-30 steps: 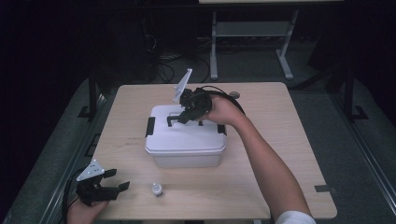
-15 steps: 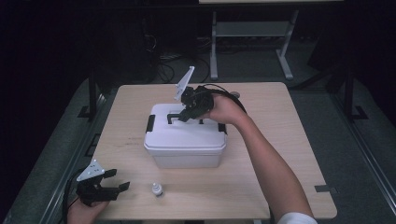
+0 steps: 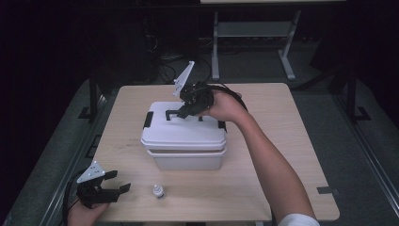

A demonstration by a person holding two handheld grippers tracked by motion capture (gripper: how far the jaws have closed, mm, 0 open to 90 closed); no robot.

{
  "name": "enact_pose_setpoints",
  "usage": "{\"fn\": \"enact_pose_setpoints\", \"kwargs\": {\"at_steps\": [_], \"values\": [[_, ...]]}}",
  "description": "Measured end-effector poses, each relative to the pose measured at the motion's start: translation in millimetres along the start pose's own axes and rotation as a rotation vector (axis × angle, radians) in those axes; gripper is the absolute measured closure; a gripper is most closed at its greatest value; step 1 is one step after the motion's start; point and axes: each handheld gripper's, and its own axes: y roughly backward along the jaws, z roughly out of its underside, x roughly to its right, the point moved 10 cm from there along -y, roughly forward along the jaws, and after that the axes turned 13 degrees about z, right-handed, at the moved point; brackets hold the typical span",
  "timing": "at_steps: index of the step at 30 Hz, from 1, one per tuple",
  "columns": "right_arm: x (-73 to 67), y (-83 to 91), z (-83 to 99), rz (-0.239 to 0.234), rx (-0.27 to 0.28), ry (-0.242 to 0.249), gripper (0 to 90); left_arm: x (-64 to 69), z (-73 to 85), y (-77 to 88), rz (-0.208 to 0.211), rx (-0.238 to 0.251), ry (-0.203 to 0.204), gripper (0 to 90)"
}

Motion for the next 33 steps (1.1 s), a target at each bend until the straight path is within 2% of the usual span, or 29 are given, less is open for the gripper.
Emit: {"fn": "enact_pose_setpoints", "kwargs": {"at_steps": [5, 14, 33], "values": [[-1.3, 2.9, 0.2, 0.004, -0.008, 0.007, 83.9, 0.0, 0.1, 0.2, 0.001, 0.001, 0.001, 21.1], [-2.2, 25.1, 4.8, 0.028, -0.004, 0.004, 84.0, 1.1, -0.5, -1.1, 0.002, -0.004, -0.004, 21.1], [-7.1, 93.6, 44.0, 0.112, -0.013, -0.040, 84.0, 2.6, -0.1, -4.8, 0.004, -0.028, -0.015, 21.1]]}}
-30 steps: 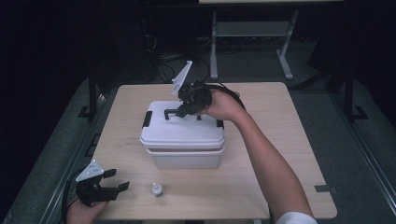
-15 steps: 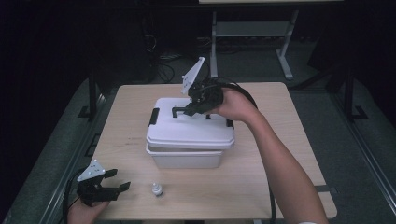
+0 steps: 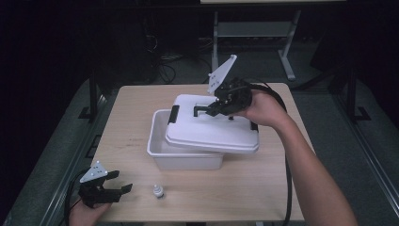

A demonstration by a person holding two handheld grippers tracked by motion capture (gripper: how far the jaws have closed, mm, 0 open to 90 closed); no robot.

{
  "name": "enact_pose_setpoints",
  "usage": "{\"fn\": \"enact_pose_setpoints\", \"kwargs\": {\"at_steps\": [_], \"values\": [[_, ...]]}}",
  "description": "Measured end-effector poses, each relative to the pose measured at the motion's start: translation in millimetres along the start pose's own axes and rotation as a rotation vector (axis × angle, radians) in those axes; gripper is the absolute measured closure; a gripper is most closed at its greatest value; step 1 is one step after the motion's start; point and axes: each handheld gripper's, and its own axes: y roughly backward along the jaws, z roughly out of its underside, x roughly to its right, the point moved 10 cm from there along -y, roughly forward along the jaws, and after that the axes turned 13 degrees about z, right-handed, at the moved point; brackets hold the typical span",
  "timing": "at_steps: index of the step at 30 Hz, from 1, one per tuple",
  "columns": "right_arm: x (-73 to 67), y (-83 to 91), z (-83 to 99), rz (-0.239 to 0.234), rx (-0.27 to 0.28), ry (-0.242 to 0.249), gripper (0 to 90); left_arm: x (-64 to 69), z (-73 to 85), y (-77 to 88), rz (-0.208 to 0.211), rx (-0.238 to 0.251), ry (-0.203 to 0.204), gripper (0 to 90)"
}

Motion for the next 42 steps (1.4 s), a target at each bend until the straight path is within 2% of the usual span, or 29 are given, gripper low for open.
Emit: {"fn": "enact_pose_setpoints", "kwargs": {"at_steps": [19, 42], "values": [[-2.5, 40.9, 46.0, 0.050, -0.015, -0.056, 84.0, 1.8, 0.6, -2.8, 0.004, -0.015, -0.001, 21.1], [-7.8, 76.0, 103.7, 0.103, -0.045, -0.143, 84.0, 3.3, 1.3, -4.3, 0.005, -0.019, -0.001, 21.1]]}}
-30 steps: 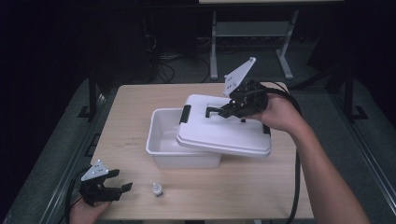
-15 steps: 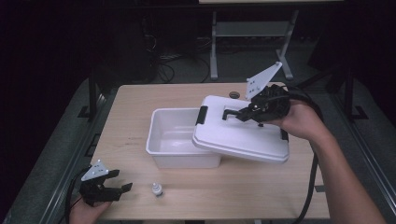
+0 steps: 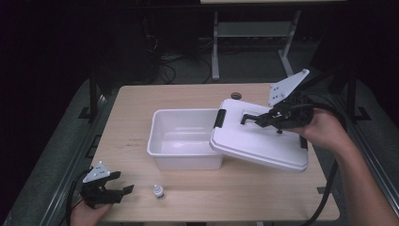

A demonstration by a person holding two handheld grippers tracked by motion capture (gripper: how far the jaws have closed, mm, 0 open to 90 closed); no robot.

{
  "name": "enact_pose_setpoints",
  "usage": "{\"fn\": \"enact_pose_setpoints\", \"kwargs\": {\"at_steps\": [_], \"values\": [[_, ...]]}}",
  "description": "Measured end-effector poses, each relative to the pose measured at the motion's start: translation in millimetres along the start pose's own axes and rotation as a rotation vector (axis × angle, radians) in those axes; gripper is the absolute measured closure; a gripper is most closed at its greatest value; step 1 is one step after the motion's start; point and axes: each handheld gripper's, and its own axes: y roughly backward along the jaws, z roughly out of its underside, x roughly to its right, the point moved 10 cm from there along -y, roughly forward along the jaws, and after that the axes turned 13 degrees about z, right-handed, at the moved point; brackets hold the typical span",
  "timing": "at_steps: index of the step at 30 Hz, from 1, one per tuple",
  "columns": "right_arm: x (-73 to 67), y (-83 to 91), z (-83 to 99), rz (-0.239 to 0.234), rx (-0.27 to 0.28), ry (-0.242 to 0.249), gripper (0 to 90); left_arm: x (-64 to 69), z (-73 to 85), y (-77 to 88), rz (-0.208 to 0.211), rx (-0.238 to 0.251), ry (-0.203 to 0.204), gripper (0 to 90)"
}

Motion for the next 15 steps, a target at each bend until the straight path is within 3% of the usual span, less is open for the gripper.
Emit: {"fn": "enact_pose_setpoints", "kwargs": {"at_steps": [15], "values": [[-1.0, 5.2, 42.0, 0.017, -0.020, -0.060, 83.9, 0.4, -0.2, -0.2, 0.001, -0.005, -0.005, 21.1]]}}
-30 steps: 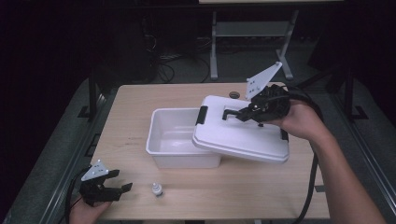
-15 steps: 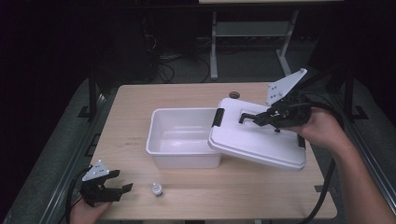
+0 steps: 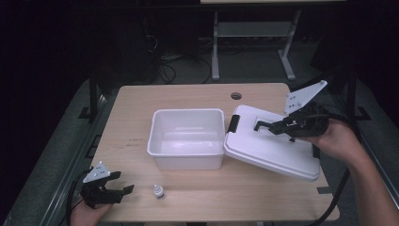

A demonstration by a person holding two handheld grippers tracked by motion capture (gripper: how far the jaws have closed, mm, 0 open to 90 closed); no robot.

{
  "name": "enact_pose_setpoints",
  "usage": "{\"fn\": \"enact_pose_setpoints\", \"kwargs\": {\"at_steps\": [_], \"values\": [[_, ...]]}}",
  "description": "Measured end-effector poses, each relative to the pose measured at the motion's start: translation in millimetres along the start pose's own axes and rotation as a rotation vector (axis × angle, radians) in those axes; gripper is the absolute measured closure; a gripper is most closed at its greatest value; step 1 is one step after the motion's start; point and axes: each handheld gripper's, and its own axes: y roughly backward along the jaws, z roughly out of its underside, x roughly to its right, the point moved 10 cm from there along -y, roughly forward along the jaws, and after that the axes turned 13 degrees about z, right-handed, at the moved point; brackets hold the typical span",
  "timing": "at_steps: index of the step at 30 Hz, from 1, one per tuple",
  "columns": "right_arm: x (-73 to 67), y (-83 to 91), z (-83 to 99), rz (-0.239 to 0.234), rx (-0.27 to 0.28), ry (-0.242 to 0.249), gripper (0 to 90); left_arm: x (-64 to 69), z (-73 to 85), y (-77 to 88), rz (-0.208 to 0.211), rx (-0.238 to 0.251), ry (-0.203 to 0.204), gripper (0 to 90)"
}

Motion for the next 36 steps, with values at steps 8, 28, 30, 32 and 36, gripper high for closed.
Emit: {"fn": "enact_pose_setpoints", "kwargs": {"at_steps": [8, 28, 30, 32, 36], "values": [[-3.7, -6.3, 22.9, -0.009, -0.011, -0.036, 83.9, -0.1, 0.0, 0.6, -0.003, 0.001, 0.001, 21.1], [-16.9, -36.5, 71.1, -0.034, -0.032, -0.109, 83.9, -0.1, 0.4, -0.2, -0.005, -0.001, 0.001, 21.1], [-18.8, -40.2, 74.8, -0.037, -0.035, -0.111, 83.9, -0.2, 0.3, -0.3, -0.006, -0.002, -0.001, 21.1], [-20.8, -43.9, 77.8, -0.040, -0.037, -0.116, 83.9, 0.0, 0.2, -0.3, -0.006, -0.002, -0.002, 21.1], [-24.3, -51.0, 84.0, -0.046, -0.042, -0.123, 83.9, -0.1, 0.5, 0.0, -0.005, -0.003, -0.001, 21.1]]}}
